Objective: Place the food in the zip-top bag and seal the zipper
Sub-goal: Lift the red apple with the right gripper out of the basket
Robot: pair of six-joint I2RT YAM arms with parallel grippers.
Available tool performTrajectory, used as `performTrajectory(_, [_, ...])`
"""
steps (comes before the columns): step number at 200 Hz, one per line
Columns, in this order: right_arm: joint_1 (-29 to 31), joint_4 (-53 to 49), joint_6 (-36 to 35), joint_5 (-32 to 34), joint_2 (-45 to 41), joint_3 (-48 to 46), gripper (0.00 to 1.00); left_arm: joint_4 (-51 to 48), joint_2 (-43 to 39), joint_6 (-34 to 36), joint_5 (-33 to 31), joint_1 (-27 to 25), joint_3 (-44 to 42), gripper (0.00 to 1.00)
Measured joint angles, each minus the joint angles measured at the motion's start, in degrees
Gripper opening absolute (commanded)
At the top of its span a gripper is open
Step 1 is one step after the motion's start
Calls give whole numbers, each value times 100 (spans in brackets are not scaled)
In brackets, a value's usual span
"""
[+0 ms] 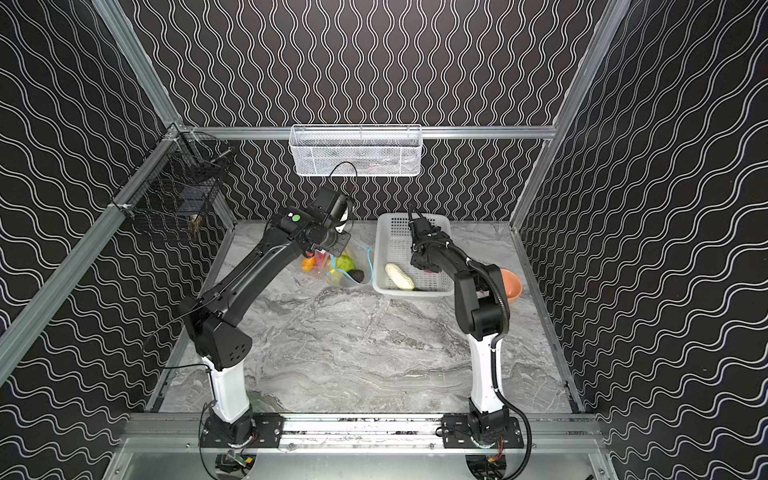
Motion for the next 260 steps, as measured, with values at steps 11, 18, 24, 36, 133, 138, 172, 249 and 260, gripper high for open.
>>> performTrajectory(11, [0,122,-59,-63,-146,-155,31,-17,46,0,2,-2,81,0])
performTrajectory(18, [0,186,-63,-92,-219,-236,29,-17,68,0,2,-2,105,0])
performTrajectory(24, [0,227,-68,-107,-273,-291,28,-28,74,0,2,-4,118,0])
performTrajectory(36, [0,284,-92,-146,-337,-350,26,-37,76,0,2,-11,120,0])
performTrajectory(133, [-15,713,22,-1054,-887,-638,21,-39,72,0,0,-28,83,0])
performTrajectory(138, [-20,748,37,-1102,-931,-669,21,-37,72,0,0,-28,81,0])
performTrajectory(172, [-76,953,175,-1416,-1180,-809,21,-37,66,0,0,-28,83,0])
performTrajectory(249, [-111,1499,376,-2127,-1641,-1137,21,-28,17,2,-2,-28,50,0])
performTrajectory(260, [-111,1569,411,-2227,-1679,-1196,21,-28,17,2,-2,-28,46,0])
